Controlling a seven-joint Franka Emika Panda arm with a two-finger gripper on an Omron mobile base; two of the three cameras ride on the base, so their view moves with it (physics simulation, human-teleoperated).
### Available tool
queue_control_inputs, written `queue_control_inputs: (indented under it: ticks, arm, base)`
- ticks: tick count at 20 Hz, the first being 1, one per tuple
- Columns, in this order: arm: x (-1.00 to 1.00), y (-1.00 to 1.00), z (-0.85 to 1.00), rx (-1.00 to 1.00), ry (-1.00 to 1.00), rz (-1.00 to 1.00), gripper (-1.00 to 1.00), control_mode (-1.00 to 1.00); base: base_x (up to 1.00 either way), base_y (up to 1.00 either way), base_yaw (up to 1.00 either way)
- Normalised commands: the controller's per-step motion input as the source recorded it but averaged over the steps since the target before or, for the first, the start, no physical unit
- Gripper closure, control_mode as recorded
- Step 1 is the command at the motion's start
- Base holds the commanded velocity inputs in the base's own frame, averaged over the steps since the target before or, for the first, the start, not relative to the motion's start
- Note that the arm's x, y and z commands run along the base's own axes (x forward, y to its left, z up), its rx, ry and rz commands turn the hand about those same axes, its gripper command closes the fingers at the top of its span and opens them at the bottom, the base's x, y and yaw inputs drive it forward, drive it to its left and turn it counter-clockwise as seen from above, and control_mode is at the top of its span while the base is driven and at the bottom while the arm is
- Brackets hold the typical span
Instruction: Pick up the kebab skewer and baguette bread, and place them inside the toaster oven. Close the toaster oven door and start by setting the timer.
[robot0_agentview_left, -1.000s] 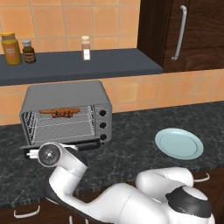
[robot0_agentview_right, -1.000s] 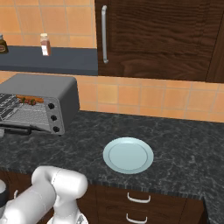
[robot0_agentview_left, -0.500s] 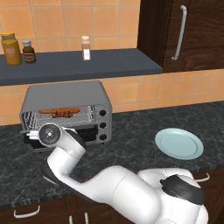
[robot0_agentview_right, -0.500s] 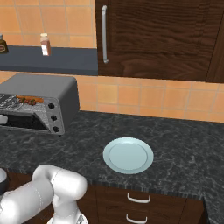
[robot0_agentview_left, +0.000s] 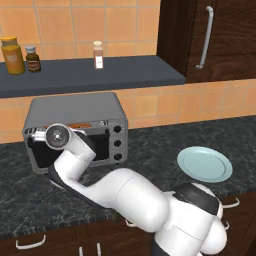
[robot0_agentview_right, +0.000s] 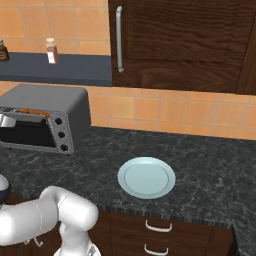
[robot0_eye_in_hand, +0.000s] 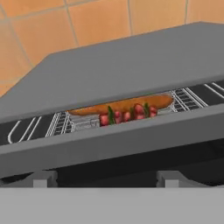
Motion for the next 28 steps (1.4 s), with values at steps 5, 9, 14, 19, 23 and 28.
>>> queue_control_inputs:
  ticks: [5,9,14,19,23,28]
  arm:
    - [0.59,-0.12,0.05,0.00,-0.09,0.00,-1.00,-1.00]
    - [0.46,-0.08,0.00,0.00,-0.09,0.00,-1.00,-1.00]
    - [-0.03,0.00,0.05,0.00,-0.06,0.00,-1.00,-1.00]
    - [-0.42,-0.13,0.34,0.00,-0.04,0.00,-1.00,-1.00]
    - [-0.42,-0.78,0.22,0.00,0.02,0.00,-1.00,-1.00]
    - [-0.36,-1.00,-0.06,0.07,0.02,0.00,-1.00,-1.00]
  base:
    - [0.00,0.00,0.00]
    - [0.00,0.00,0.00]
    - [0.00,0.00,0.00]
    - [0.00,0.00,0.00]
    - [0.00,0.00,0.00]
    - [0.00,0.00,0.00]
